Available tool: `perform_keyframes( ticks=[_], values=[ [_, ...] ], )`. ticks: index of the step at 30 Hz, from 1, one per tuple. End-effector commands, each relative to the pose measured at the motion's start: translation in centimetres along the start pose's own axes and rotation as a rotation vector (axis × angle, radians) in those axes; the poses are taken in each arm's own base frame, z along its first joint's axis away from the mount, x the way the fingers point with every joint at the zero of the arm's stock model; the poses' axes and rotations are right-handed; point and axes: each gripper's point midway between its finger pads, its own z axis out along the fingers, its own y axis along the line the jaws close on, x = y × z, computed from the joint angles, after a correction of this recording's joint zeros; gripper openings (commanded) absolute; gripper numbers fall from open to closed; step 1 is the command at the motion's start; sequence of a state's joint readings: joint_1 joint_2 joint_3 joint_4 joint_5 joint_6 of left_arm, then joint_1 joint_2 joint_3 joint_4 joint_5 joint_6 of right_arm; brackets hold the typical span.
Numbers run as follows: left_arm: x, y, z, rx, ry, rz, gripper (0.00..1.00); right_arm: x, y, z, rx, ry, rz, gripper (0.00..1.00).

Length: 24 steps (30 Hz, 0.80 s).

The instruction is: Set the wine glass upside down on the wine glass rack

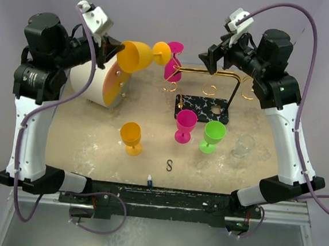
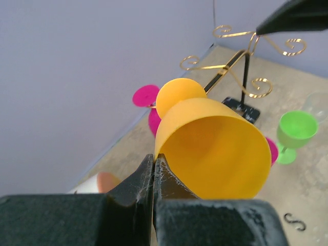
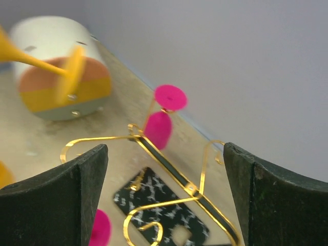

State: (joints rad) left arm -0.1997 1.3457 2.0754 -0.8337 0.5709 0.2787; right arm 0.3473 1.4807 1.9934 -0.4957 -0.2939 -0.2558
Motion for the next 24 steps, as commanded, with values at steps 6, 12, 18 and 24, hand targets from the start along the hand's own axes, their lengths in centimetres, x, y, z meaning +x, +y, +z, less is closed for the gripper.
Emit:
perform_keyframes(
  ticks=[6, 12, 18, 24],
  values=[
    [-5.8, -0.1, 2.7, 0.092, -0.237, -0.233, 0.00, -4.4, 6.2, 0.1, -0.335, -0.175, 0.254, 0.86],
    [-5.3, 0.1, 4.0, 0.108, -0.239, -0.288, 0.00, -3.1, 6.8, 2.3, -0.360, -0.154, 0.443, 0.78],
    [-4.8, 0.0, 4.7, 0.131, -0.236, -0.311, 0.00, -3.2, 7.0, 3.5, -0.387, -0.166, 0.529, 0.59],
    [-4.4, -0.1, 4.9, 0.136, -0.230, -0.313, 0.00, -3.4, 6.7, 4.1, -0.376, -0.174, 0.565, 0.41]
  ],
)
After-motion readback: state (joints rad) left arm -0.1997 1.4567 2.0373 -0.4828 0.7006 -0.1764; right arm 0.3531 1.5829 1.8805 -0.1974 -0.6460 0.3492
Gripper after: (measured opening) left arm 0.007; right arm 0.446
